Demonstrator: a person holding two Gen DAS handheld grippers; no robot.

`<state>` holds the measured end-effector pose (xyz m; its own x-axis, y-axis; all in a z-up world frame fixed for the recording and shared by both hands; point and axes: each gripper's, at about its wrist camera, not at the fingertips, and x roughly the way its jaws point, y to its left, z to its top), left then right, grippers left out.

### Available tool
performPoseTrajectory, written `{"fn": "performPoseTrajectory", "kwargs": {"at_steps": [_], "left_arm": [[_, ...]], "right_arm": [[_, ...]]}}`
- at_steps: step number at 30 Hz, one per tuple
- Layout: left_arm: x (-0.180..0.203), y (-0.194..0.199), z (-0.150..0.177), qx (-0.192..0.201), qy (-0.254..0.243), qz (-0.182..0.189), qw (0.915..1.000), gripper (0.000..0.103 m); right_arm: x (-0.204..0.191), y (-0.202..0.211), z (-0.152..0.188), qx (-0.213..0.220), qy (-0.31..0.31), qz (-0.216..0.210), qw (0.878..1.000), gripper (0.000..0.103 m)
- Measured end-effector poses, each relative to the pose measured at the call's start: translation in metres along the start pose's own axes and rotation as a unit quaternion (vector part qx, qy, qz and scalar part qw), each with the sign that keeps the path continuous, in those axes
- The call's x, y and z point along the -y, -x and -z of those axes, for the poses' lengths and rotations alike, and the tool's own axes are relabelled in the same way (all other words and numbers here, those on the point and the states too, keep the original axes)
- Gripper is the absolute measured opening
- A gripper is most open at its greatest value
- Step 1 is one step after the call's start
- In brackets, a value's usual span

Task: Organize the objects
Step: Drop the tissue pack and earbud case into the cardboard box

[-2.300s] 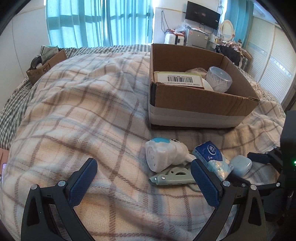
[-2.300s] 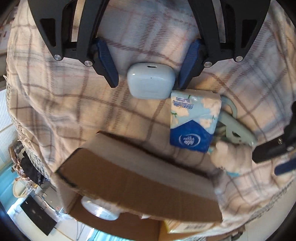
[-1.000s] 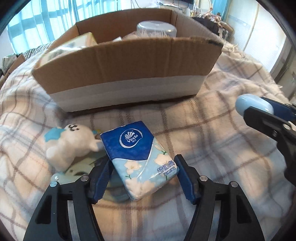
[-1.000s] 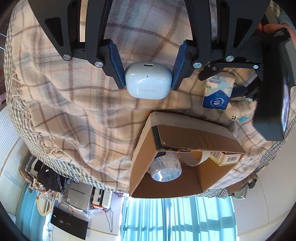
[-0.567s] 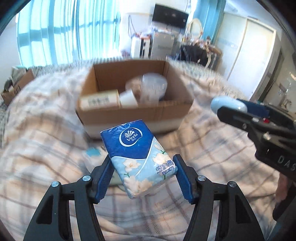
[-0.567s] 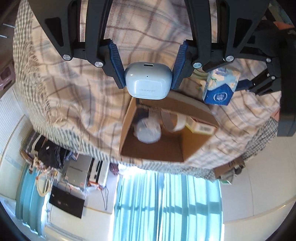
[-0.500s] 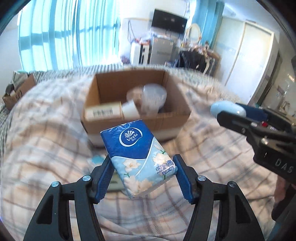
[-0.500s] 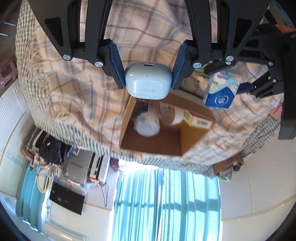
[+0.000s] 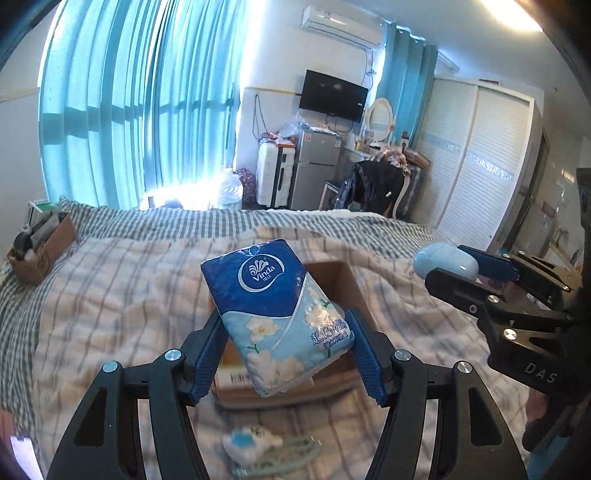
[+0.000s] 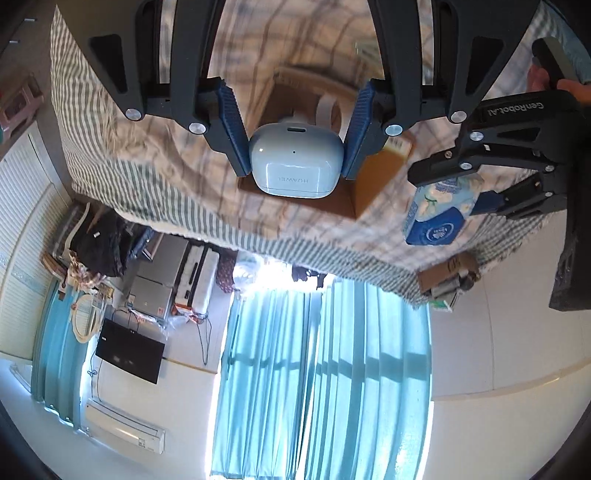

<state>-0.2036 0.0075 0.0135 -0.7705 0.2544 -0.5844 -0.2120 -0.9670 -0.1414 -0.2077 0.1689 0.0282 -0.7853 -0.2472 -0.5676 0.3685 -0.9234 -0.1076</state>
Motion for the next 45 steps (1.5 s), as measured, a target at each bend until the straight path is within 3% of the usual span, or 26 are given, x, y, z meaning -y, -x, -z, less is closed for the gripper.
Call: {"fn": "performPoseTrajectory", "kwargs": {"at_steps": [4,10,16,24,26,28,29,31,37,45], "left_arm": [[-0.007,-0.031,-0.019,0.002,-0.022,-0.026,0.9994,0.066],[-0.019,-0.093,-0.027,-0.029,-0.023,-0.018,0.9991,0.066],[-0.030,-0.150,-0.001,-0.077,-0.033,-0.008,0.9965,0.066],[-0.025,-0.178,0.023,-0.113,-0.043,0.011,0.9925,0.066],[-0.022,-0.174,0.023,-0.111,-0.044,0.011,0.9928,0.068],[-0.019,-0.167,0.020,-0.106,-0.048,0.007,0.9932,0.077],[-0.017,-0.162,0.017,-0.102,-0.049,0.003,0.9935,0.081],[-0.015,-0.147,0.012,-0.087,-0.052,-0.009,0.9948,0.087],[-0.013,-0.089,0.000,-0.055,-0.058,-0.026,0.9965,0.093],[-0.023,-0.026,0.006,-0.041,-0.048,-0.058,0.9963,0.093]], "right_arm": [[0.006,-0.033,-0.024,-0.002,0.004,0.002,1.000,0.050],[0.017,-0.092,-0.044,-0.018,0.001,-0.002,1.000,0.050],[0.029,-0.161,-0.023,-0.063,-0.016,-0.013,0.998,0.050],[0.041,-0.208,0.007,-0.111,-0.030,-0.019,0.993,0.050],[0.047,-0.203,0.006,-0.106,-0.045,-0.020,0.993,0.051],[0.052,-0.192,0.001,-0.094,-0.059,-0.021,0.994,0.066],[0.051,-0.186,-0.003,-0.087,-0.062,-0.016,0.994,0.068],[0.053,-0.166,-0.009,-0.069,-0.065,-0.008,0.996,0.069],[0.049,-0.098,-0.026,-0.032,-0.053,0.008,0.998,0.070],[0.033,-0.018,-0.028,-0.002,-0.028,0.025,0.999,0.075]]}}
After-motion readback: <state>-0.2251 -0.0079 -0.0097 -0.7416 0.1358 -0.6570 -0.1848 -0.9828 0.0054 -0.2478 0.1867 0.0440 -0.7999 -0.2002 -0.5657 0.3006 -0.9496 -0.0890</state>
